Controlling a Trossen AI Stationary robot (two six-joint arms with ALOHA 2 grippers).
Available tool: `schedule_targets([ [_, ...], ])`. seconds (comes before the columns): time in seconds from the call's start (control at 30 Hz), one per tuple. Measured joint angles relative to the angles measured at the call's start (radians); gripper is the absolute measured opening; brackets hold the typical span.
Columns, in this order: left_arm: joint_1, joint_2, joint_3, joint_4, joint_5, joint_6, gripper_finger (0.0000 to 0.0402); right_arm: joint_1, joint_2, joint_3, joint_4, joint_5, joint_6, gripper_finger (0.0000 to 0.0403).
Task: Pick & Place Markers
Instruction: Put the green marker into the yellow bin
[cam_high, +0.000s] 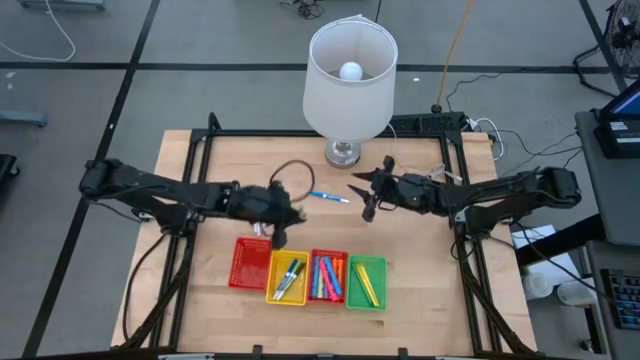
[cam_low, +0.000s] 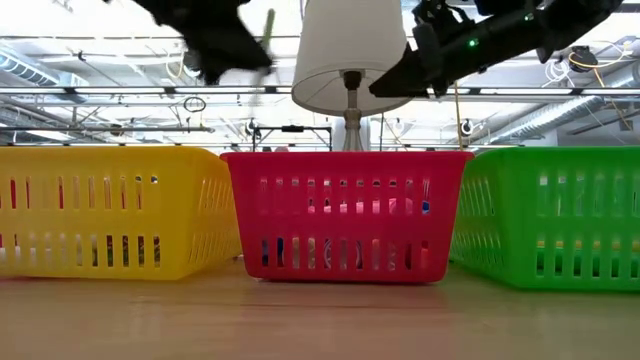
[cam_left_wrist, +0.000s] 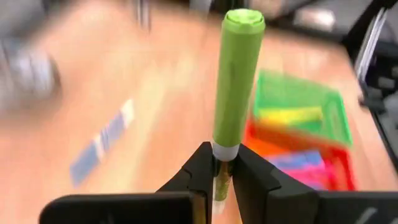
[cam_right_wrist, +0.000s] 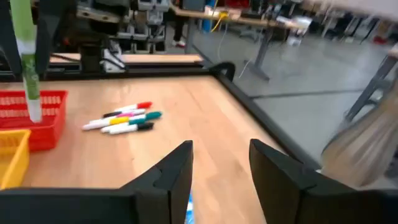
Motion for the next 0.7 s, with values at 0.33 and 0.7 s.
schedule_targets([
  [0.33, -0.238, 0.085, 0.056, -0.258, 0.155, -0.548, 0.0042, -0.005, 0.002, 0.000, -0.028, -0.011, 0.045, 0.0146],
  [0.7, -0.315, 0.259, 0.054, -0.174, 0.178, -0.680, 0.0058, 0.011, 0.002, 0.000, 0.029, -0.037, 0.073, 0.0145],
])
